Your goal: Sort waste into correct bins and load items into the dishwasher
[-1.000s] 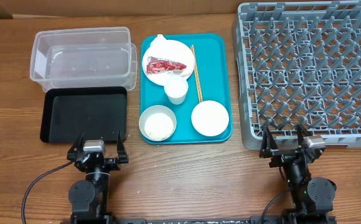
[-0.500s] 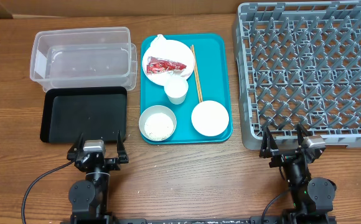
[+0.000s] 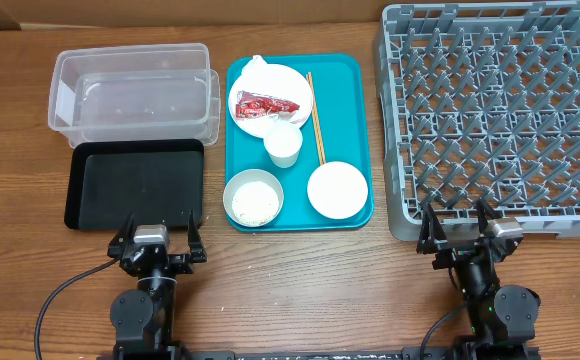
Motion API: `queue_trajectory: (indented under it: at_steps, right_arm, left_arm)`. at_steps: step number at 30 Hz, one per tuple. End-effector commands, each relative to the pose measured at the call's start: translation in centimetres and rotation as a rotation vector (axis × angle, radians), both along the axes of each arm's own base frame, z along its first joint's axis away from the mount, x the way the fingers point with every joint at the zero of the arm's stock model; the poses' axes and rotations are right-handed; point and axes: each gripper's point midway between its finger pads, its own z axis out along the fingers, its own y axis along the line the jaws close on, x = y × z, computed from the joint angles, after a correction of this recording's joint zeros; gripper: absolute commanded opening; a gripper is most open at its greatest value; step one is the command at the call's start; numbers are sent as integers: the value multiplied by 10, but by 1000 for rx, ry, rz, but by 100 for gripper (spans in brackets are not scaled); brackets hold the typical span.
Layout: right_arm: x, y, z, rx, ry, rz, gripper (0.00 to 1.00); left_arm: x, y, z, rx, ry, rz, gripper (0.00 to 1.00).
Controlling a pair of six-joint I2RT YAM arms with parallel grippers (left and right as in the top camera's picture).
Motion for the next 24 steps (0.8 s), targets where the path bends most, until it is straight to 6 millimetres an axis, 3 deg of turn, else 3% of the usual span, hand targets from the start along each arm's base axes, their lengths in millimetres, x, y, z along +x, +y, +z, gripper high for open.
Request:
queue_trajectory:
  at_steps: [1,18,24]
  right_arm:
    - [0,1,-3,-3,-1,6,100]
    - [0,0,-2,-4,-3,1,100]
    - [1,-2,7,-5,-38,-11,100]
  left_arm:
    - [0,1,0,19,-7,3,100]
    - [0,-5,1,-15,-10,-31,100]
    - [0,-6,1,-37,-13,-37,100]
